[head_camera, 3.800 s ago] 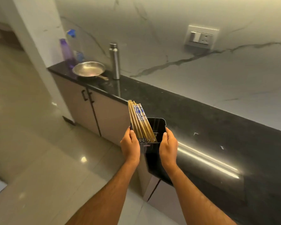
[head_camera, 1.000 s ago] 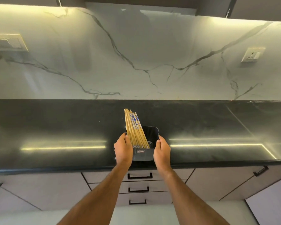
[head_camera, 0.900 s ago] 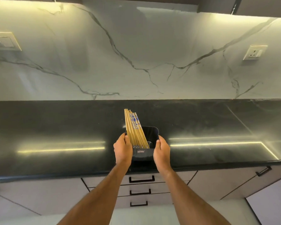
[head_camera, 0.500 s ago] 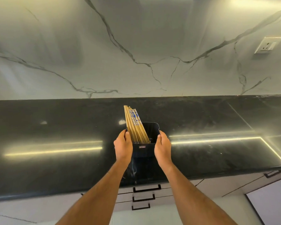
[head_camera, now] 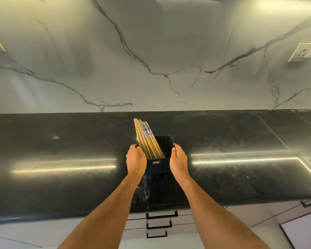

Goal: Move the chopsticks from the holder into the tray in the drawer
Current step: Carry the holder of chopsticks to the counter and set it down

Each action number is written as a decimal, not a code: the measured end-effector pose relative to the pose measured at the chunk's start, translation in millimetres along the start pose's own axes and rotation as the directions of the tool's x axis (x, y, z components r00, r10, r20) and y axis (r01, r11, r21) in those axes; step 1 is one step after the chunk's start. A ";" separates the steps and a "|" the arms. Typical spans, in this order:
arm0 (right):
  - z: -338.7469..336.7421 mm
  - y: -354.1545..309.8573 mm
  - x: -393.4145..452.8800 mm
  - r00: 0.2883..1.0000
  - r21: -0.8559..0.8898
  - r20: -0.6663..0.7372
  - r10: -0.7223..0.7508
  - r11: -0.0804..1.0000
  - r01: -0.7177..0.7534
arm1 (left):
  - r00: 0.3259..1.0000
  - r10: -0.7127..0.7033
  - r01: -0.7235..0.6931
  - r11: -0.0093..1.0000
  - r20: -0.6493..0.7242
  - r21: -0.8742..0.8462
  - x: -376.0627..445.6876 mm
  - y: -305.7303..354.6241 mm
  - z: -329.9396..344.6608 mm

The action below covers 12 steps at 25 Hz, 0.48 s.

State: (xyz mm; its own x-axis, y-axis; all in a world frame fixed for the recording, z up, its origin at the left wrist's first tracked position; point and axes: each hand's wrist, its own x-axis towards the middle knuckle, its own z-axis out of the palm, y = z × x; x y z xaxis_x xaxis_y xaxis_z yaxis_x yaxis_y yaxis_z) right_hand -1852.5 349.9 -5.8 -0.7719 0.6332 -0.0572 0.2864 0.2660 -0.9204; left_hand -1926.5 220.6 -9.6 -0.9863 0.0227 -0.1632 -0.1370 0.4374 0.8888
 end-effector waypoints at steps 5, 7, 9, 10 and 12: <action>-2.9 -0.8 2.1 0.999 -0.006 0.038 0.000 1.000 0.000 | 0.984 0.120 -0.088 0.972 -0.135 0.217 0.4 -4.6 1.2; -2.9 -0.6 2.1 0.999 -0.004 0.033 0.000 1.000 0.000 | 0.987 0.071 -0.055 0.992 -0.146 0.114 0.3 -5.6 3.0; -1.2 1.3 2.2 1.000 0.004 0.022 0.008 1.000 -0.008 | 0.986 0.021 -0.014 0.999 -0.163 0.042 2.2 -7.6 7.4; -0.4 1.2 2.0 1.000 0.010 0.016 0.016 1.000 -0.016 | 0.986 -0.001 0.002 1.000 -0.165 0.009 3.2 -9.1 9.9; 0.4 1.1 2.0 1.000 0.021 0.010 0.026 0.999 -0.026 | 0.987 -0.027 0.020 0.999 -0.159 -0.047 4.5 -11.7 13.2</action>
State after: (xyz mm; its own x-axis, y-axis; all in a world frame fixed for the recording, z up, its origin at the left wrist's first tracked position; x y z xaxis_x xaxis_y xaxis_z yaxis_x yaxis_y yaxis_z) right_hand -1853.9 351.2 -7.1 -0.7699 0.6325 -0.0849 0.2947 0.2343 -0.9264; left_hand -1928.1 227.5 -26.4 -0.9843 -0.1320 -0.1174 -0.1609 0.3948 0.9046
